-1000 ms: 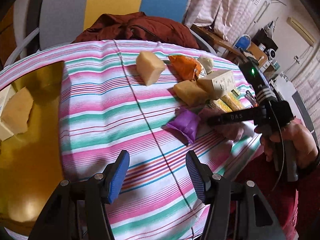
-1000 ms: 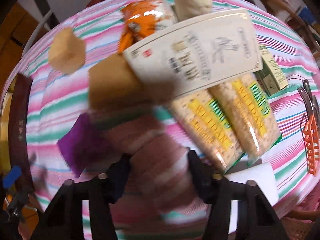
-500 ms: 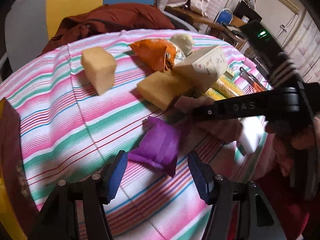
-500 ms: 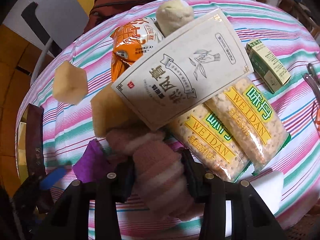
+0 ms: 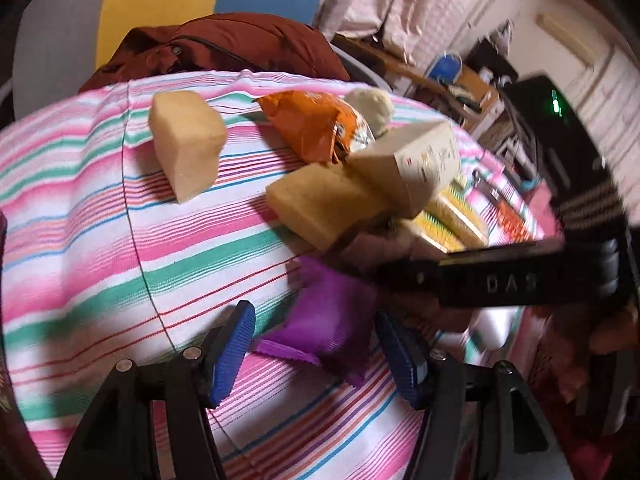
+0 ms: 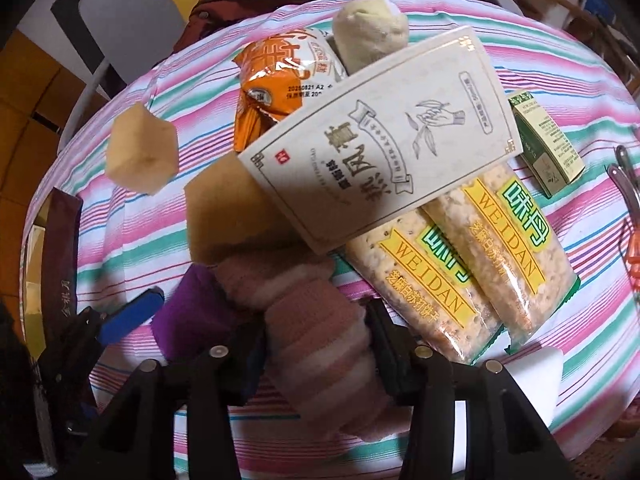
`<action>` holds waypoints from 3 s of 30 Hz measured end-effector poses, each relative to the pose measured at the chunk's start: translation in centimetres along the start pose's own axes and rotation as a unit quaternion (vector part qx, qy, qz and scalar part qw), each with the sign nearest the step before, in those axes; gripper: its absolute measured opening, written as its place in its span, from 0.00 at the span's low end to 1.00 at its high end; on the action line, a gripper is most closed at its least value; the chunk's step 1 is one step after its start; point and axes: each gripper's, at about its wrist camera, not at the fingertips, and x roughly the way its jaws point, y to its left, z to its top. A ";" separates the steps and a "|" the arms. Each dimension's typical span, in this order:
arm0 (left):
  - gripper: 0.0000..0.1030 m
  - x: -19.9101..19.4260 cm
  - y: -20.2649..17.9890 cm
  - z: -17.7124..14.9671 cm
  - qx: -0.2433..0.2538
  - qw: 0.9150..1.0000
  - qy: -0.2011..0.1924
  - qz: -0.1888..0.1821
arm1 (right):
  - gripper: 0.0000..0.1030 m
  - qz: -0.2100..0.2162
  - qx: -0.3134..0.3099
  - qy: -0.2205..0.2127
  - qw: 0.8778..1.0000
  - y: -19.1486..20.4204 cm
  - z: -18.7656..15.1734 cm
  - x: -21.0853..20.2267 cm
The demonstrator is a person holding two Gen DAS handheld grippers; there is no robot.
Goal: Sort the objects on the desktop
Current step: 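Grasp the pink striped sock with the right tool while the left tool grasps another purple sachet, then carry the sock and sachet into the gold tray and open both tools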
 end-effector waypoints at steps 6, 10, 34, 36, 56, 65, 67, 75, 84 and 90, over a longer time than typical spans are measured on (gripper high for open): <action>0.59 -0.3 0.3 -0.3 0.000 1.000 -0.008 -0.009 | 0.58 -0.005 -0.004 0.005 1.000 0.0 -0.2 -0.2; 0.59 -0.2 -0.8 -0.8 0.044 0.999 -0.004 0.015 | 0.61 -0.020 -0.020 0.009 1.000 0.5 -0.4 -0.2; 0.51 -3.4 -0.7 -4.8 0.075 0.995 -0.037 0.054 | 0.41 0.034 -0.050 -0.008 0.998 2.7 -2.5 -2.2; 0.51 -4.1 -0.2 -5.3 0.059 0.996 -0.042 0.050 | 0.41 0.049 -0.054 -0.001 0.997 2.9 -2.6 -2.1; 0.51 -14.7 3.5 -9.1 -0.027 0.992 -0.120 0.008 | 0.41 0.142 -0.120 -0.025 0.982 9.4 -3.6 -1.4; 0.51 -19.7 9.0 -10.6 -0.101 0.981 -0.163 0.032 | 0.41 0.224 -0.106 -0.018 0.969 16.3 -3.7 -2.2; 0.51 -20.9 10.6 -11.1 -0.119 0.977 -0.173 0.042 | 0.41 0.236 -0.120 -0.024 0.964 18.6 -3.8 -2.7; 0.51 -23.9 16.8 -12.5 -0.187 0.962 -0.184 0.079 | 0.41 0.267 -0.124 -0.019 0.956 26.8 -2.8 -2.5; 0.51 -24.7 23.5 -13.0 -0.231 0.951 -0.145 0.146 | 0.42 0.222 -0.073 -0.009 0.972 32.5 -0.3 1.6; 0.51 -24.5 26.1 -12.9 -0.235 0.948 -0.120 0.177 | 0.45 0.192 -0.026 -0.023 0.981 33.9 2.0 3.7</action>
